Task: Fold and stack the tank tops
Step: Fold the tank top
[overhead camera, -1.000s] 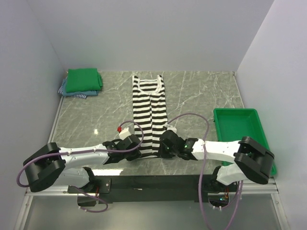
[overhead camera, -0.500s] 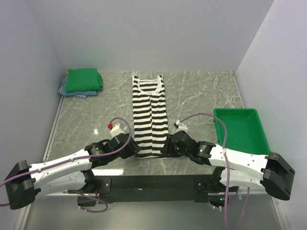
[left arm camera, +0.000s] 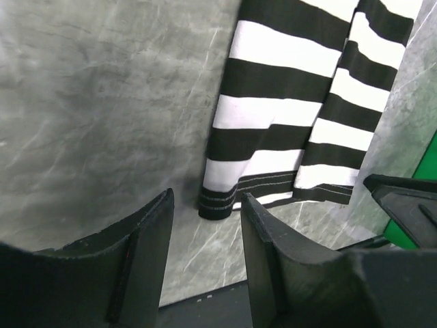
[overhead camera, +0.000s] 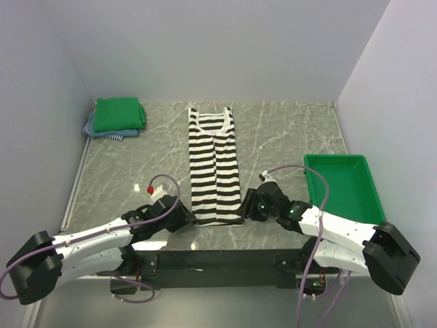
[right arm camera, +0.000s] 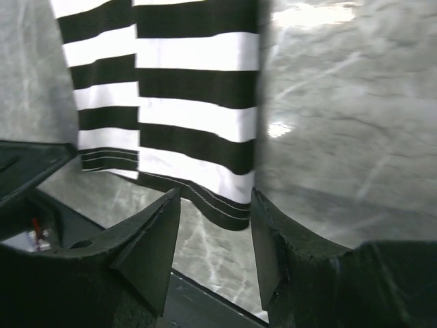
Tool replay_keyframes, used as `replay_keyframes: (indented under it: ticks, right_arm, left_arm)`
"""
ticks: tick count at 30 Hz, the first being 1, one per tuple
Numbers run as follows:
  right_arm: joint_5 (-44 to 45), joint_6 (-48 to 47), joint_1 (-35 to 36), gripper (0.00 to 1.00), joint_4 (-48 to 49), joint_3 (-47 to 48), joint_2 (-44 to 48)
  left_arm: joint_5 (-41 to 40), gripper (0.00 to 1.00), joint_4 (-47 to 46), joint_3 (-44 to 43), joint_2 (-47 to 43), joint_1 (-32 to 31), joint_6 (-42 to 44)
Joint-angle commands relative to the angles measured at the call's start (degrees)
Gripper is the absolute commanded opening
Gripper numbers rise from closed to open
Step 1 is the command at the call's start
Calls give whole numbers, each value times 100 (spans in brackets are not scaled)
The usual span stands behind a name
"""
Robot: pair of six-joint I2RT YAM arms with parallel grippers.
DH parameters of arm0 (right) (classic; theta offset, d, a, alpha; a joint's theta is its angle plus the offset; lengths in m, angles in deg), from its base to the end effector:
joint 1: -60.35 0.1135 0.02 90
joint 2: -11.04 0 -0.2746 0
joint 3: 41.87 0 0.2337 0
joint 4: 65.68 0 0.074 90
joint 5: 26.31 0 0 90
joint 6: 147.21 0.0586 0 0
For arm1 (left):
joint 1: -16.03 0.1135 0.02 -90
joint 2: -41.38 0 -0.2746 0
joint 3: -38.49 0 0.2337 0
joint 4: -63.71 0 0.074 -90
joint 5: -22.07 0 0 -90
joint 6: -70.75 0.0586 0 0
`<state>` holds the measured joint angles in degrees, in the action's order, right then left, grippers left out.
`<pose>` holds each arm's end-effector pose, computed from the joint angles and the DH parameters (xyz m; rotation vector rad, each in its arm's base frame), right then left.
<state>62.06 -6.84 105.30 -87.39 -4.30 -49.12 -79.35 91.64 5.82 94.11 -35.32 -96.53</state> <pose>0.1361 0.1383 0.1693 0.1035 2.5043 0.8047 0.1097 -0.1186 0.1542 -0.6661 2.4578 -0.7702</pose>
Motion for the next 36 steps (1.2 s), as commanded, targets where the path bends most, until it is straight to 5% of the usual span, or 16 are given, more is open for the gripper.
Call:
replay_keyframes:
  ticks: [1,9,23,28,33,36]
  right_arm:
    - [-303,157,-39,53,638,-204,-136]
    - [-181,395,-21,52,859,-503,-374]
    - [-171,702,181,50,972,-776,-338]
    - [-145,808,225,39,1035,-811,-523]
    - [74,738,339,12,798,-793,-383]
    - [154,755,576,0,534,-741,-234]
  left_arm:
    - [438,49,-1050,241,141,117,55]
    - [597,49,-1534,427,528,213,29]
    - [702,33,-1176,497,862,213,-7]
    - [729,17,-1148,497,871,213,54]
    - [869,1,-1043,453,835,152,221]
    - [896,1,-902,409,818,-32,266]
